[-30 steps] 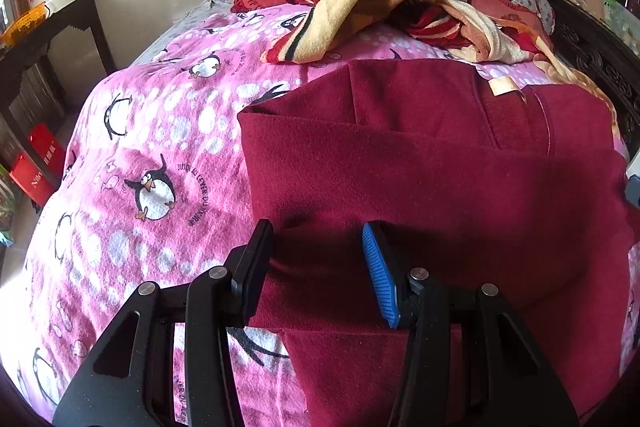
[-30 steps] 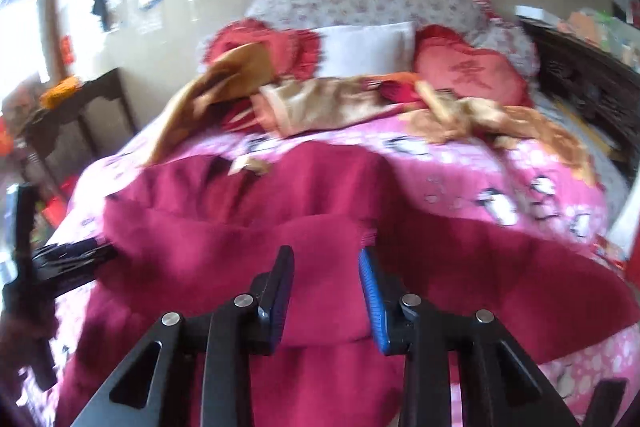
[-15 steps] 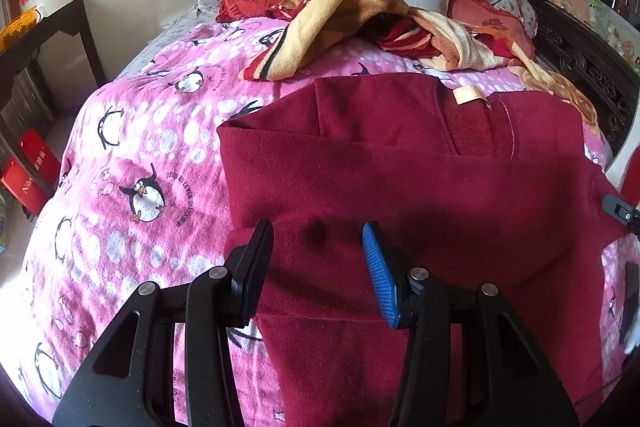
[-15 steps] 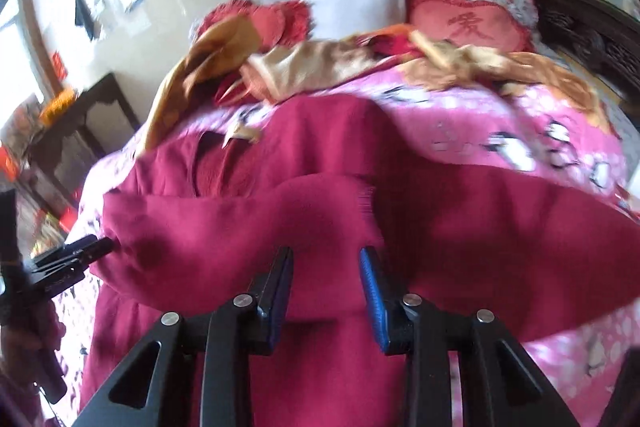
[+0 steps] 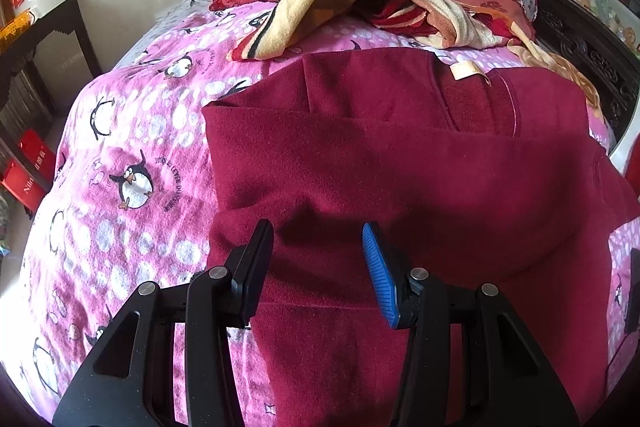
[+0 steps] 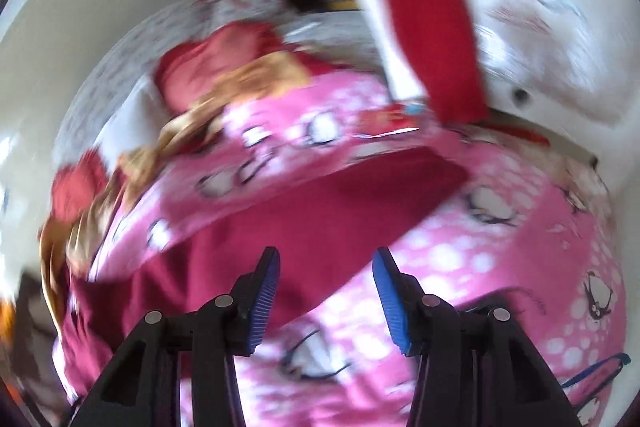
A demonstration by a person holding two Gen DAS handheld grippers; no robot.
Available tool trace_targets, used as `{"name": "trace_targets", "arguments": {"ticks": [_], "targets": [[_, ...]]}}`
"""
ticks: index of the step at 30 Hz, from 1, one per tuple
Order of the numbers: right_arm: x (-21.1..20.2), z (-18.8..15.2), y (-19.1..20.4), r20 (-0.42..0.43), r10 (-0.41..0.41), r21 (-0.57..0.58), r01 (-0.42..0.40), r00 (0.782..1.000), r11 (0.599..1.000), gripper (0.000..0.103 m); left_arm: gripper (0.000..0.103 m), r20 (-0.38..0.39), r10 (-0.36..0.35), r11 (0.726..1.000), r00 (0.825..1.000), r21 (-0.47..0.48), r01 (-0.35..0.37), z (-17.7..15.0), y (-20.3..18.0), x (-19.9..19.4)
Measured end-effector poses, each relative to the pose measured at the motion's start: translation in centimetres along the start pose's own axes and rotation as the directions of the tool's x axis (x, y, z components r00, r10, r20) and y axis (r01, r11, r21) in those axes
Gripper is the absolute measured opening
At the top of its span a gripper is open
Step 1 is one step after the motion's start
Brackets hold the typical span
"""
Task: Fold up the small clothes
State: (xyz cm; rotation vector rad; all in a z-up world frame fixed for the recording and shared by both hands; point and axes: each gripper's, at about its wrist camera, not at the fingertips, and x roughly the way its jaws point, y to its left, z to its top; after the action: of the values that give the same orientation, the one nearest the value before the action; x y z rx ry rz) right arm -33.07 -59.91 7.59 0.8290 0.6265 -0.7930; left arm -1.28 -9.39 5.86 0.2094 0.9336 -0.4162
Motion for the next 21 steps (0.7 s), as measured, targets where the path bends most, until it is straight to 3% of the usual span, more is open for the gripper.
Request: {"name": "trace_targets", "arguments": {"ticks": [7, 11, 15, 16, 17, 18, 21], "targets": [[4.8, 1.5, -2.4, -0.071, 0.023, 0.151, -0.012, 0.997, 0.988, 0.047, 0.046, -0.008, 0.026, 0.999, 1.0, -0.033, -0.027, -0.1, 1.2, -0.8], [4.8, 1.7, -2.9, -0.021, 0.026, 0.149, -0.022, 0.999, 0.989, 0.027, 0.046, -0.005, 0.037, 0.998, 0.999, -0.054, -0.037, -0.1, 2.3, -1.6], [3.3, 1.6, -4.0, -0.006, 0.035, 0.151, -0.033, 0.999, 0.988, 0.027, 0.046, -0.001, 0.043, 0.996, 0.999, -0.077, -0.043, -0.1, 3.4, -1.8], [2.7, 1.5, -4.2, 0.013, 0.021, 0.151, -0.023, 1.0, 0.988, 0.034, 0.046, -0.007, 0.043, 0.996, 0.999, -0.084, -0.044, -0.2, 3.6, -1.7], [2.4, 1.4, -4.5, 0.027, 0.022, 0.156, -0.026, 0.999, 0.987, 0.053, 0.046, -0.014, 0.039, 0.995, 0.999, -0.091, -0.041, -0.2, 3.7, -1.6], [2.2, 1.2, -4.8, 0.037, 0.031, 0.166, -0.036, 0.999, 0.985, 0.06, 0.046, -0.021, 0.033, 0.995, 0.999, -0.097, -0.035, -0.3, 3.8, -1.6], [2.9, 1.2, -5.3, 0.028, 0.078, 0.202, -0.082, 0.997, 0.976, 0.063, 0.046, -0.027, 0.039, 0.995, 0.999, -0.09, -0.041, -0.5, 3.6, -1.6]]}}
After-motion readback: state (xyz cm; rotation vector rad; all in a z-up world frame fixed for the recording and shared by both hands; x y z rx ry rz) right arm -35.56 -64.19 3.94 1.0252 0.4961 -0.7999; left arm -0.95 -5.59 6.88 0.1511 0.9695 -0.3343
